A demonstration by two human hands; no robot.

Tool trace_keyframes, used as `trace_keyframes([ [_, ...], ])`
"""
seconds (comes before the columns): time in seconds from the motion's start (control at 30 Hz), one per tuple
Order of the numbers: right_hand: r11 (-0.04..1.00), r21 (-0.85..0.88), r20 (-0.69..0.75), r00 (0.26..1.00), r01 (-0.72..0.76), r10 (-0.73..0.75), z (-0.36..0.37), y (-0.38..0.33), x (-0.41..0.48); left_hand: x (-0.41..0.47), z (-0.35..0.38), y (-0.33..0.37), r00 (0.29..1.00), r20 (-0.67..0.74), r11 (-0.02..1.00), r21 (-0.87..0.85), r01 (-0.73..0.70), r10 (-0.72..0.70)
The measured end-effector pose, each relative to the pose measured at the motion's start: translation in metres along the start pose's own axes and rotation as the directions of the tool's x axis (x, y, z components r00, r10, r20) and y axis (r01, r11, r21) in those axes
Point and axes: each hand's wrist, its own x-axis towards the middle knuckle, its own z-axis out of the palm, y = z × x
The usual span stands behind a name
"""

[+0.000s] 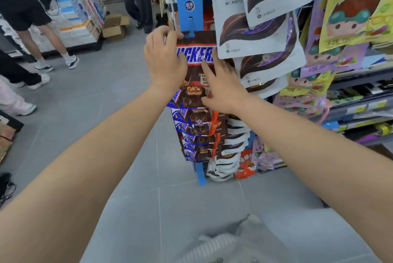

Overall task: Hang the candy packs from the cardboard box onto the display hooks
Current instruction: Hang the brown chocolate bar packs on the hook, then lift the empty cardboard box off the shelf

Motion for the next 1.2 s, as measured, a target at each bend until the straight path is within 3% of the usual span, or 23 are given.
trace_keyframes([
  [0.17, 0.994, 0.11, -0.065, 0.998, -0.015, 0.022, 0.022, 0.016, -0.048, -0.04, 0.01, 0.03, 0.97, 0.218, 0.968, -0.246, -0.055, 0.111],
  [0.33, 0.982, 0.142, 0.09, 0.99, -0.123, 0.111, 0.036, 0.062, -0.108, -0.076, 0.037, 0.091, 0.892, 0.378, 0.925, -0.365, -0.103, 0.248],
  [0.43, 0.959, 0.125, 0.158, 0.959, -0.255, 0.235, 0.033, 0.111, -0.149, -0.087, 0.061, 0.151, 0.759, 0.537, 0.896, -0.422, -0.136, 0.368],
  [0.53, 0.915, 0.113, 0.218, 0.908, -0.387, 0.357, 0.029, 0.171, -0.194, -0.098, 0.094, 0.221, 0.562, 0.697, 0.872, -0.48, -0.098, 0.446],
  [0.63, 0.845, 0.109, 0.292, 0.829, -0.524, 0.476, 0.031, 0.234, -0.25, -0.119, 0.135, 0.294, 0.373, 0.786, 0.857, -0.513, -0.051, 0.493],
  [0.7, 0.793, 0.094, 0.334, 0.77, -0.602, 0.544, 0.039, 0.277, -0.29, -0.139, 0.164, 0.341, 0.294, 0.822, 0.862, -0.507, -0.017, 0.488],
  [0.87, 0.637, 0.09, 0.411, 0.611, -0.766, 0.677, 0.061, 0.366, -0.366, -0.186, 0.24, 0.421, 0.172, 0.905, 0.899, -0.413, 0.143, 0.389],
  [1.03, 0.416, 0.038, 0.534, 0.371, -0.909, 0.76, 0.099, 0.458, -0.404, -0.227, 0.322, 0.485, 0.082, 0.952, 0.92, -0.305, 0.245, 0.294],
  [1.2, 0.225, 0.04, 0.624, 0.2, -0.974, 0.755, 0.164, 0.551, -0.41, -0.265, 0.427, 0.529, -0.069, 0.974, 0.96, -0.2, 0.198, 0.217],
])
